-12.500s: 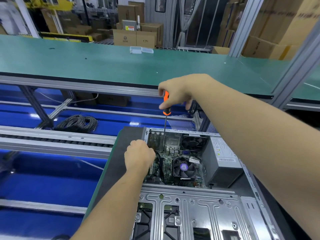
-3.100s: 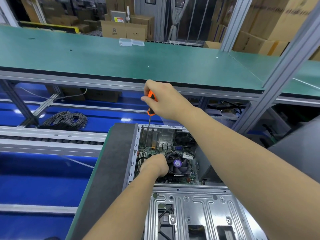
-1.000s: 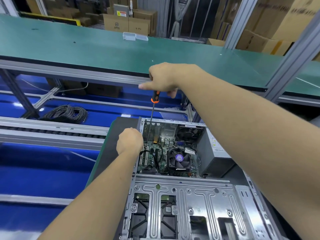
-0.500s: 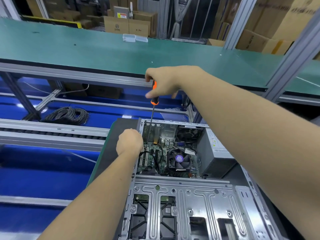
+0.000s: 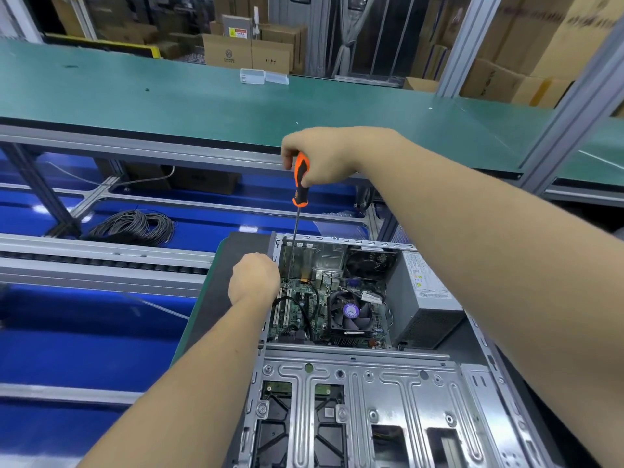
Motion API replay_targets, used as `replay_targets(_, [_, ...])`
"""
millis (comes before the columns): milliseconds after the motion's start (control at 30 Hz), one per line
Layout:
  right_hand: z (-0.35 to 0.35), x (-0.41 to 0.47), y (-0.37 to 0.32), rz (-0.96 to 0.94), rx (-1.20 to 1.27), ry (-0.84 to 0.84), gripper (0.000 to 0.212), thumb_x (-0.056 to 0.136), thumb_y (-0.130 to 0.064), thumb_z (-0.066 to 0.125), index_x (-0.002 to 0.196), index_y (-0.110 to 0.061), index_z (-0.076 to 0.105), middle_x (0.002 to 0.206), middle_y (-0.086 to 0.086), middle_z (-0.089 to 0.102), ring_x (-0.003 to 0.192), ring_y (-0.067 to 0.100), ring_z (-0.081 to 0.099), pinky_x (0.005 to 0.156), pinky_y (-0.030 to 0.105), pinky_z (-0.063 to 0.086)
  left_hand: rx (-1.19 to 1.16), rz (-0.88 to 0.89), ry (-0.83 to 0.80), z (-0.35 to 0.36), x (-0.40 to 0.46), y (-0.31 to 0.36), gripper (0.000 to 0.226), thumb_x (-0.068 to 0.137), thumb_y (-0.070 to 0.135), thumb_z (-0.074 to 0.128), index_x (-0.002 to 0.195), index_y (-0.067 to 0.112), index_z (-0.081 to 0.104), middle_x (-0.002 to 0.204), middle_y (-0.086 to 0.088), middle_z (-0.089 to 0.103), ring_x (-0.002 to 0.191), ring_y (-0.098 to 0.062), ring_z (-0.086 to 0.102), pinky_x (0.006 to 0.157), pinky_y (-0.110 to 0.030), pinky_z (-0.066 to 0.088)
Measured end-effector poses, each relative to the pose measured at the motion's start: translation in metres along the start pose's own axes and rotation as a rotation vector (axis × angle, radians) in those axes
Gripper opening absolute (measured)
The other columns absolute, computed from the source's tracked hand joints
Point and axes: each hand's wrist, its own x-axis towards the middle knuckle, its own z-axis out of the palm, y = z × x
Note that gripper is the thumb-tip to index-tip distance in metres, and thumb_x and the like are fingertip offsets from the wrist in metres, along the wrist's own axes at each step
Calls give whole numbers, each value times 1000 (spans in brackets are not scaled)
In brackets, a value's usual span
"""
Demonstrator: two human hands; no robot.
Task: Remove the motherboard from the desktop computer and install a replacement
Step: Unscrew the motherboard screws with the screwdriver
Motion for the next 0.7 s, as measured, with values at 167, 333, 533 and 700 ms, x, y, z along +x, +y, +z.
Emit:
replay_targets(167, [9,7,1,100,-142,133,43,102,-47,47,81,-10,52,79,6,55,64,24,56,55,32,39,58,21,-19,1,1,1,41,107,15,26,123,-4,59,118,-23,65,105,-40,62,75,-37,42])
replay_targets(333, [5,5,-3,8,-20,40,33,95,-36,62,119,-17,50,104,2,55,70,25,64,63,37,52,95,83,-29,2,1,-1,37,103,4,29,123,-6,58,117,-23,64,105,-41,63,70,-36,43])
replay_targets(533, [6,7,-2,-28,41,50,16,96,-18,58,111,-17,52,99,4,58,63,22,65,58,32,54,-18,7,4,1,1,-1,47,109,22,25,119,-6,61,115,-24,66,105,-41,63,81,-40,46])
replay_targets(700, [8,6,-1,68,-89,136,38,101,-46,49,94,-9,52,86,9,59,55,24,62,50,34,49,-10,14,7,2,2,-1,48,109,23,24,118,-5,62,114,-24,66,103,-40,63,78,-38,43])
